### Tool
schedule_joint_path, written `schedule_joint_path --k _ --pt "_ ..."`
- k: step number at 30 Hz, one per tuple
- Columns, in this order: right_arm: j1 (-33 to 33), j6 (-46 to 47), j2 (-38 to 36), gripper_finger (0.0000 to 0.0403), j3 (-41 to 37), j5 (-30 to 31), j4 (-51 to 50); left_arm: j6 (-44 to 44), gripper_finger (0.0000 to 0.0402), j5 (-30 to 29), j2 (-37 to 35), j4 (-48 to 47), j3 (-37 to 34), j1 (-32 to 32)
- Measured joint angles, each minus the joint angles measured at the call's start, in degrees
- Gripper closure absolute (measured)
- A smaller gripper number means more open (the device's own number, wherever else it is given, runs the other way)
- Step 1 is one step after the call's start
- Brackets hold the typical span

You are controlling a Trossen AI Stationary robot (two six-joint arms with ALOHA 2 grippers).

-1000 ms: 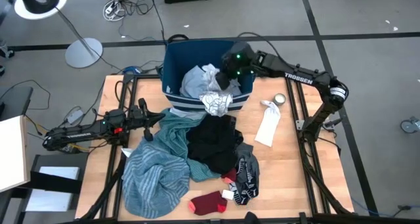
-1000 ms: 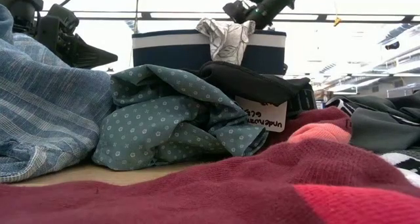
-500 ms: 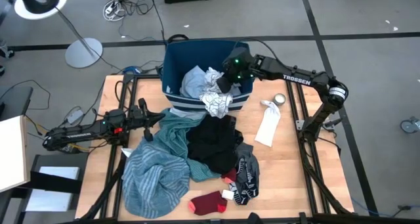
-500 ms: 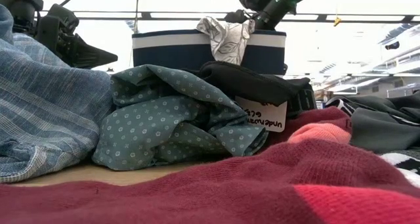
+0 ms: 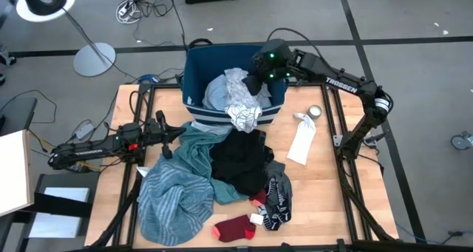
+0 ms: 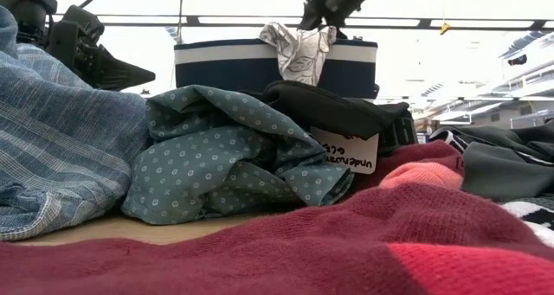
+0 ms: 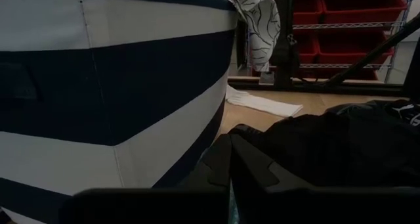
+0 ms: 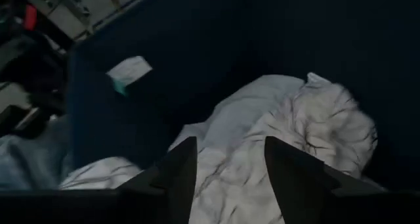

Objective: Sort clothes
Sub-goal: Put the white shirt into the blue laundry bin

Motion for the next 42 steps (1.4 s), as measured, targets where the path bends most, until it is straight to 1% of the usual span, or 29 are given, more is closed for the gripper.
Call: schedule_joint_path --k 5,8,10,12,17,19,23,31,34,42 --pt "2.8 2.25 -0.02 0.0236 5.66 -0.29 -9.5 0.0 0.0389 0.0 0.01 0.01 0.0 0.01" --pt "4.56 4.36 -0.02 0.0243 7.18 -0.41 -13.93 0.0 0.0389 0.0 -0.01 0.01 0.0 -0.01" --pt "5.36 5.56 -0.02 0.0248 7.51 -1.35 -15.06 0.0 0.0389 0.0 -0.01 0.03 0.0 -0.01" --pt "5.8 6.65 0.01 0.0253 7.54 -2.71 -15.04 0.0 0.0389 0.0 0.01 0.33 0.0 -0.01" --pt "6.39 7.63 1.41 0.0266 7.54 -2.97 -13.01 1.25 0.0389 0.0 0.01 2.22 0.0 -0.01" --pt "6.77 7.8 2.85 0.0271 7.56 -3.7 -9.01 1.31 0.0389 -0.04 -0.01 3.22 0.0 -0.01" --pt "7.28 7.99 6.45 0.0278 7.56 -7.09 -3.09 1.33 0.0389 -0.41 -0.01 3.97 0.0 0.01" --pt "4.33 8.19 14.87 0.0281 7.56 -7.69 -3.98 1.33 0.0389 -0.79 -0.01 3.66 0.0 0.01" --pt "3.07 8.86 17.63 0.0281 7.54 -6.92 -4.42 1.33 0.0389 -0.81 -0.01 3.38 0.0 0.0" --pt "0.84 8.87 23.22 0.0281 7.54 0.13 -5.13 1.55 0.0389 -0.83 -0.01 3.39 0.0 0.0"
